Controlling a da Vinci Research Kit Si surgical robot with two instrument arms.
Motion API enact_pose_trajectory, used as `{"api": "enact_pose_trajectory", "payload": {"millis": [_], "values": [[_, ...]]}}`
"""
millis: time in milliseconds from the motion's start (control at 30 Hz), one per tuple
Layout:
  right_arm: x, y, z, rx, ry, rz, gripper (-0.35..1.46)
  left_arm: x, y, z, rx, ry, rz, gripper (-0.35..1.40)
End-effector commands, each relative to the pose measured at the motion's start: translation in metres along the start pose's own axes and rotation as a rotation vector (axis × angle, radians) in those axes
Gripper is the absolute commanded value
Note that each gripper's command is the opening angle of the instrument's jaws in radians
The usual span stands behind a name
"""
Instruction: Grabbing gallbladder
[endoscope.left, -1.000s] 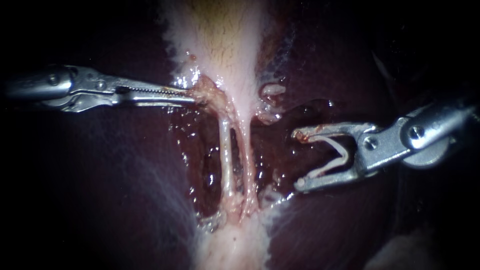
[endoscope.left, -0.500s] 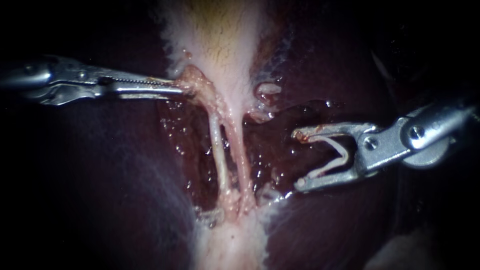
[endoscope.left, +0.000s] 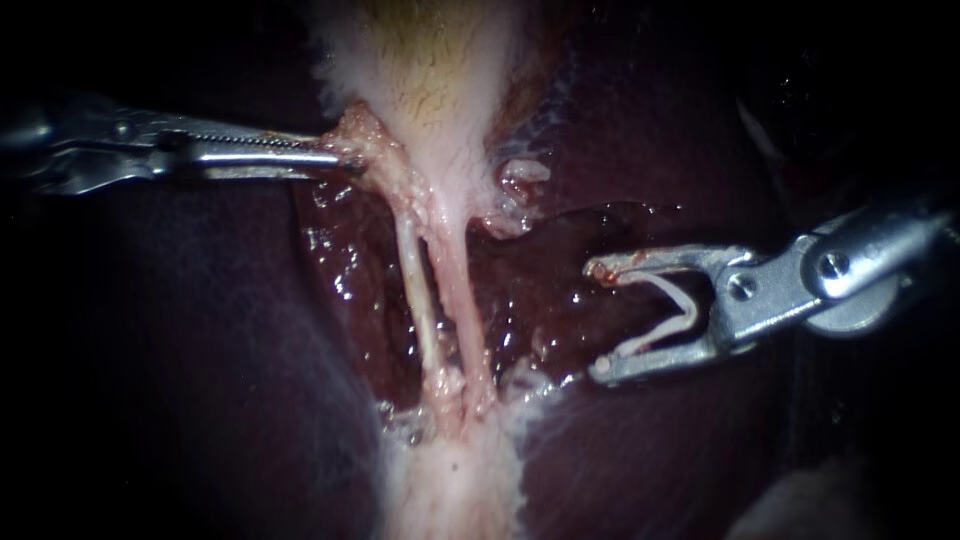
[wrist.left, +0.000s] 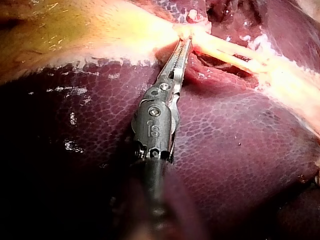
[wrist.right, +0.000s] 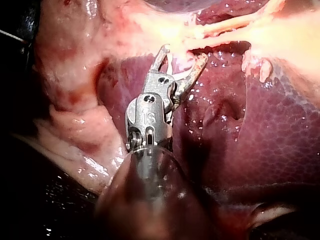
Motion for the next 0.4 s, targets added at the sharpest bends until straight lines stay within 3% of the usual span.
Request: {"api": "enact_pose_trajectory", "payload": {"millis": [33,400], "values": [[0.0,0.0,0.0,0.0,0.0,0.0,0.49,0.0,0.0,0.0,0.0,0.0,0.0,-0.35],[0.0,0.0,0.0,0.0,0.0,0.0,0.49,-0.0002,0.0,0.0,0.001,0.0,0.001,-0.35]]}}
